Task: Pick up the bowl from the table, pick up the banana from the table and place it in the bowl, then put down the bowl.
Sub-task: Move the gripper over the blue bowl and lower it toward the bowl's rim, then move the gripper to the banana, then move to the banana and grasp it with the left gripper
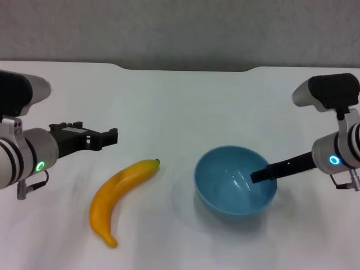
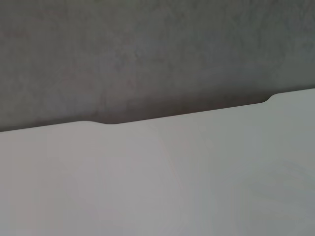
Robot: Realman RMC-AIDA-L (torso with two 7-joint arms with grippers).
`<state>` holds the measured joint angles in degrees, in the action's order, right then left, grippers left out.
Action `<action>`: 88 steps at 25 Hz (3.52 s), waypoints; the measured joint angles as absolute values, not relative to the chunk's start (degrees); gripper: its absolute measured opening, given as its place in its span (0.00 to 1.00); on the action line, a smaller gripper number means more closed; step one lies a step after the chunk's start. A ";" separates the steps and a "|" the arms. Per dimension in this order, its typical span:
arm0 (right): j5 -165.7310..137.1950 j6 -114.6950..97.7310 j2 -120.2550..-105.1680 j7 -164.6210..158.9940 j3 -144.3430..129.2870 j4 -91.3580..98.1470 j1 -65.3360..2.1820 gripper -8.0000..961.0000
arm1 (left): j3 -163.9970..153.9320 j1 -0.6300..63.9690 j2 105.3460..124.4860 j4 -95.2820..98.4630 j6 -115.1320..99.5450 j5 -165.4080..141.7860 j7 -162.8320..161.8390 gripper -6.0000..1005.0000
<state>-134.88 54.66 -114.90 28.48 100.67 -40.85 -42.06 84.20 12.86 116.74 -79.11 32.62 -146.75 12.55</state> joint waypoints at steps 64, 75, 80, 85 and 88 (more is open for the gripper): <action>-131.23 50.02 -114.88 30.81 97.26 -50.50 -35.46 0.05 | 84.70 13.96 116.66 -79.57 46.24 -145.50 19.45 0.88; -131.05 50.55 -114.87 30.85 97.17 -51.73 -35.64 0.05 | 83.42 17.61 116.80 -70.86 41.29 -143.95 21.05 0.88; -131.04 50.69 -114.87 30.89 97.25 -52.09 -35.21 0.05 | 83.80 20.94 116.73 -64.46 39.65 -142.79 20.73 0.88; -131.04 50.80 -114.87 30.85 97.00 -52.12 -35.57 0.06 | 83.33 22.53 116.81 -60.90 37.90 -141.23 20.67 0.88; -131.04 50.82 -114.87 30.82 96.98 -52.16 -35.59 0.06 | 83.28 22.98 116.82 -59.46 36.95 -141.22 20.68 0.88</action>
